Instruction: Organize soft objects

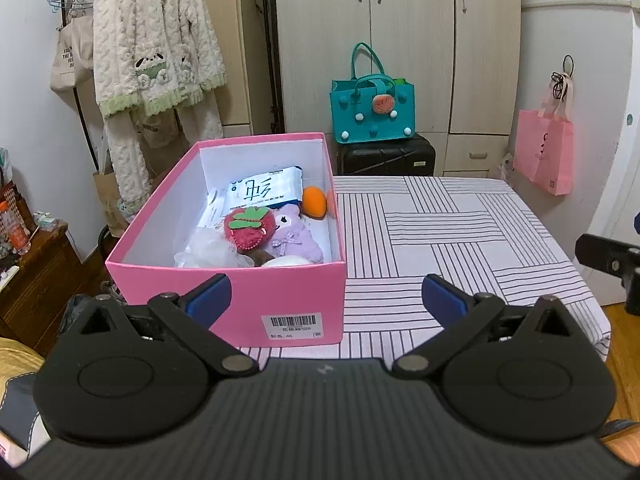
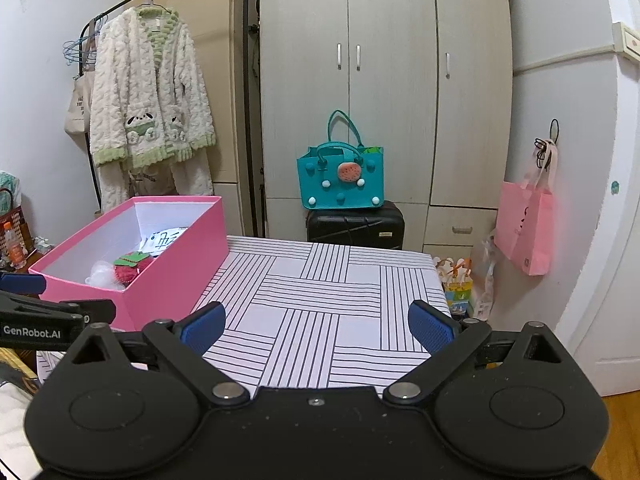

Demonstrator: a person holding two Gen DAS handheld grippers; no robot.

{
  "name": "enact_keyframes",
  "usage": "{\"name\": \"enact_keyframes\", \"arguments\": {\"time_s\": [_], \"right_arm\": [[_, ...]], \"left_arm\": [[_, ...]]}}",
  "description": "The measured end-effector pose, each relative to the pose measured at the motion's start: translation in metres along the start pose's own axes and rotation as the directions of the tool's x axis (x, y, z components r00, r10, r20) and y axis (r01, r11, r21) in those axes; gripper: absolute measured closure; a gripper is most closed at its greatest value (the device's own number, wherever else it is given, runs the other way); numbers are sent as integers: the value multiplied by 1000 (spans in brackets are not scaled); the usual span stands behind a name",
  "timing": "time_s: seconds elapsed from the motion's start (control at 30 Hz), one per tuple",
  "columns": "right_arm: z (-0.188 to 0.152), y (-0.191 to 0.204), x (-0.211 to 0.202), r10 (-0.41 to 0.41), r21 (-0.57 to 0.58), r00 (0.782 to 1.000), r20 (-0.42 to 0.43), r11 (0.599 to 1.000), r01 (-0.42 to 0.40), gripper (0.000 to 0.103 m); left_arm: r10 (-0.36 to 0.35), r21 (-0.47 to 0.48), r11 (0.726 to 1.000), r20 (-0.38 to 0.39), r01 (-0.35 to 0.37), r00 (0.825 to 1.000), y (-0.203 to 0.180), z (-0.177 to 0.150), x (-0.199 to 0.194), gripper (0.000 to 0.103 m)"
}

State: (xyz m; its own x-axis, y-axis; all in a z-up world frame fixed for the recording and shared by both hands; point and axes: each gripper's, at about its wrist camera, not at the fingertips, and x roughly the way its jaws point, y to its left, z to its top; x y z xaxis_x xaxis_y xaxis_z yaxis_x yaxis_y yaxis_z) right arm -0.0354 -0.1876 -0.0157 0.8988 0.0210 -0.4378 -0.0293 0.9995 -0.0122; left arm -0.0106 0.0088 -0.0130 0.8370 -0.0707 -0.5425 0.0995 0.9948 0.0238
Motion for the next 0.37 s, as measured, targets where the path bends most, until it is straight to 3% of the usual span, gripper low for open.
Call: {"name": "enact_keyframes", "arguments": {"time_s": [0.37], "right_arm": [[-1, 0, -1, 5, -7, 1000, -1, 1000, -5, 3]], "left_arm": [[7, 4, 1000, 20, -7, 1000, -2, 1, -5, 0]]}}
